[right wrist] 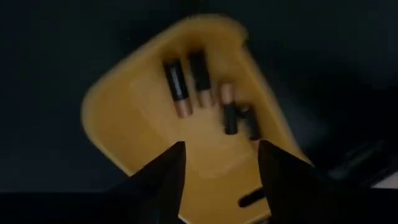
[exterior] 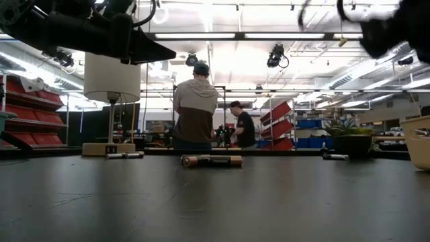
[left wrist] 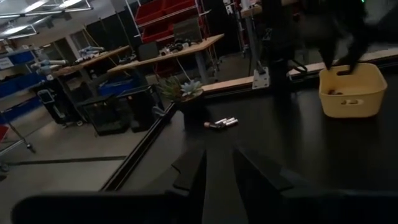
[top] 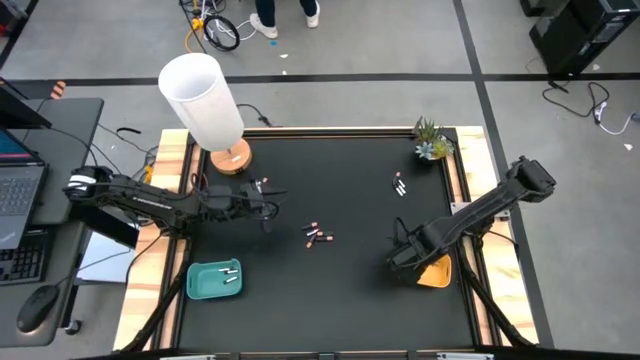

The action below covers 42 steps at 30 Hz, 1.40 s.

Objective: Sort batteries
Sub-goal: Put the black battery into the yellow bin

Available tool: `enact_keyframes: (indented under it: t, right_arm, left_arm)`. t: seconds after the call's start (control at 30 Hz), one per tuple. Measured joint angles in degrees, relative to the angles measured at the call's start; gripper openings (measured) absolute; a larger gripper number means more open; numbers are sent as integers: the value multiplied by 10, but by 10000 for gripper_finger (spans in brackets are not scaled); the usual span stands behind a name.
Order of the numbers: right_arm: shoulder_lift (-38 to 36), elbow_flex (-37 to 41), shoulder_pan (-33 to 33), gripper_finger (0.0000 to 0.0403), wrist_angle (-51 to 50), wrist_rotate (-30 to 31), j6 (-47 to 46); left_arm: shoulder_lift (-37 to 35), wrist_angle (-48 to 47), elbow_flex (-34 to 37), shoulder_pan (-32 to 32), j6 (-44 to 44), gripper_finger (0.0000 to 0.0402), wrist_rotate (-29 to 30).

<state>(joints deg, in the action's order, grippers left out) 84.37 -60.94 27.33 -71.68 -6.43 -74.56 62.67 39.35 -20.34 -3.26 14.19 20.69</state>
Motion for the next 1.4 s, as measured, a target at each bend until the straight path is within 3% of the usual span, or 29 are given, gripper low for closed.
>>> enact_keyframes:
  t: [0.17, 0.3, 0.47, 0.63, 0.83, 1.17, 1.4]
  right_arm:
    - [-11, -84, 0, 163, -71, 172, -4]
    - [-11, -87, -16, 147, -64, 331, 27]
    - [-11, -33, -80, 125, 37, 417, 116]
    - [-11, 56, -149, 107, 365, 395, 340]
    - [-11, 181, -205, 103, 769, 259, 552]
    - [-11, 208, -263, 105, 878, 278, 696]
    - [-11, 266, -304, 101, 1097, 239, 801]
  left_arm:
    - [0, 1, 0, -3, -9, 94, 0]
    - [2, -10, 0, -3, -33, 94, -2]
    - [18, 9, 0, -3, -44, 94, -11]
    - [31, 9, 0, -2, -58, 94, -19]
    - [31, -47, 0, -1, -86, 94, -29]
    - [79, -197, -55, 11, -164, 94, -33]
    - [147, -228, -108, 11, -205, 94, -62]
